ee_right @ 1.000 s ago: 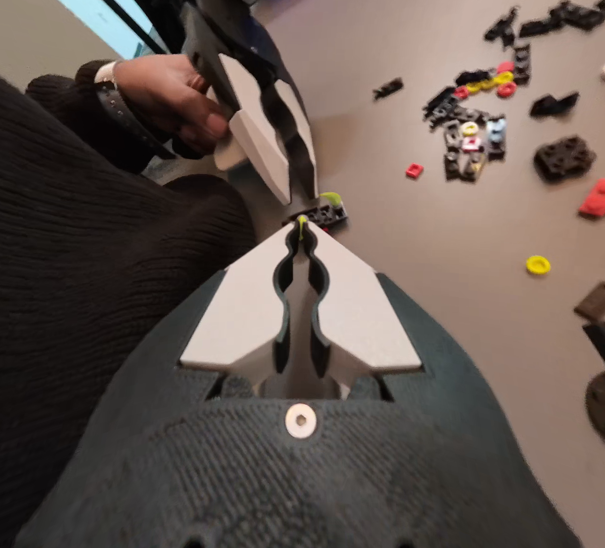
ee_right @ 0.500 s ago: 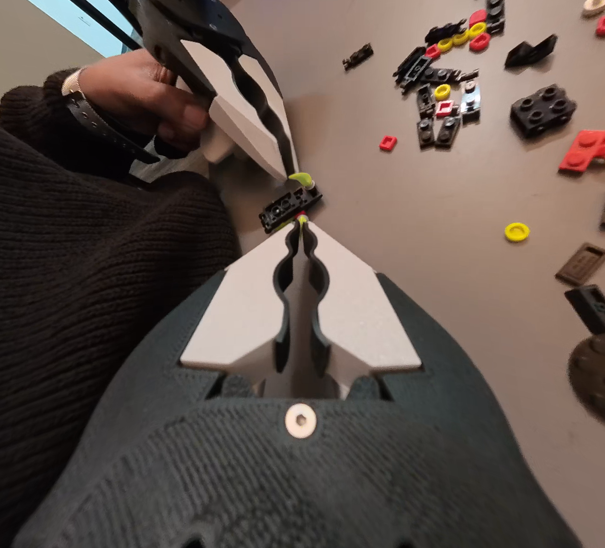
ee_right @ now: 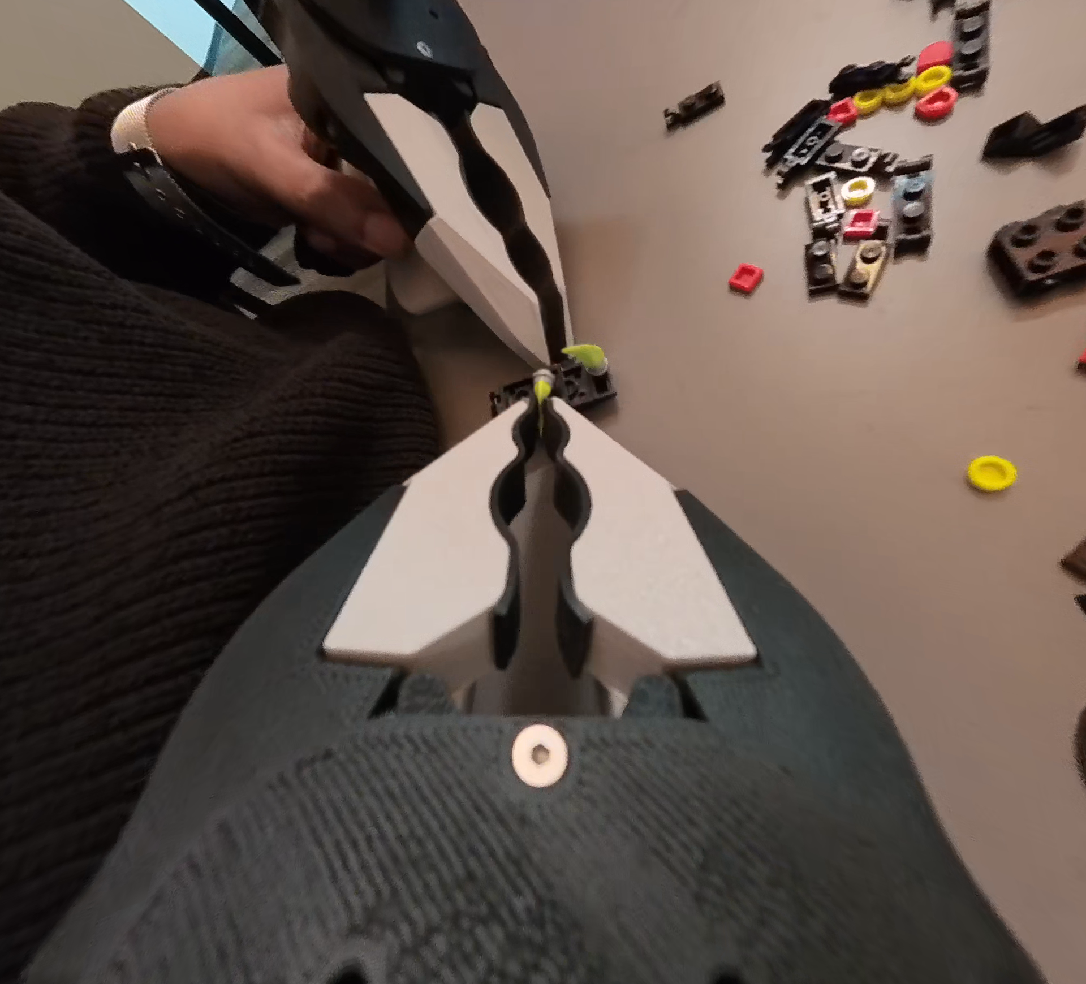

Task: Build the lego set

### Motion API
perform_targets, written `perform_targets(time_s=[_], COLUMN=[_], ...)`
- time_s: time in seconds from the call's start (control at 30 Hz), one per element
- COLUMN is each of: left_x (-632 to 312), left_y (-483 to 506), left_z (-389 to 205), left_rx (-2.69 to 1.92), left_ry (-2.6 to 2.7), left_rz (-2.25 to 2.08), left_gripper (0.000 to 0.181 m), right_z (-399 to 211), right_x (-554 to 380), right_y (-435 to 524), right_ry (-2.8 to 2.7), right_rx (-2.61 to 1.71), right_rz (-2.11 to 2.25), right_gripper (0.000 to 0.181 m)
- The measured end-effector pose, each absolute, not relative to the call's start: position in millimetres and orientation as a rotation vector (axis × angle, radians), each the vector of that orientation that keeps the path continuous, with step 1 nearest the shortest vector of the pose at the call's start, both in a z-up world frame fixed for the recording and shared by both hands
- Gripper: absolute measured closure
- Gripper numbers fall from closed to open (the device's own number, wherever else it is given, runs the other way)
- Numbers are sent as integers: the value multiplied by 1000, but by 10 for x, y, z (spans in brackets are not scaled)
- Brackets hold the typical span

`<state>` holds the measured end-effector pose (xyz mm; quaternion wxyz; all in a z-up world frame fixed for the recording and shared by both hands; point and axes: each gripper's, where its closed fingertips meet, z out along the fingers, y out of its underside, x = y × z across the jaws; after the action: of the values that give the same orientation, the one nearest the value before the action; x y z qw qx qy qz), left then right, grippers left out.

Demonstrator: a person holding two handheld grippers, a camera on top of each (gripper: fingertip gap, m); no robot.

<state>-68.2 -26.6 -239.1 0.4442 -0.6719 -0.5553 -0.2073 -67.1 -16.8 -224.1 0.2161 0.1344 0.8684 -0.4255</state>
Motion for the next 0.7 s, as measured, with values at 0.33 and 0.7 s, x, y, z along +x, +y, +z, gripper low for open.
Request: perform_targets(time_s=[0.33, 0.7], left_x=[-695, -772], left_y=[-198, -163], left_z=[-2254, -2256], left_rx=[-1518, -1513], left_ry=[-1338, -1351], left_rz=[-636, -606], left_gripper=[174, 164], right_z=[-2254, -2194], right_x=[-680, -748], right_y=[-110, -35], right_ry=[2362, 2301], right_rx=[396, 436], right_rz=[-1146, -1153], right_gripper=[181, 181])
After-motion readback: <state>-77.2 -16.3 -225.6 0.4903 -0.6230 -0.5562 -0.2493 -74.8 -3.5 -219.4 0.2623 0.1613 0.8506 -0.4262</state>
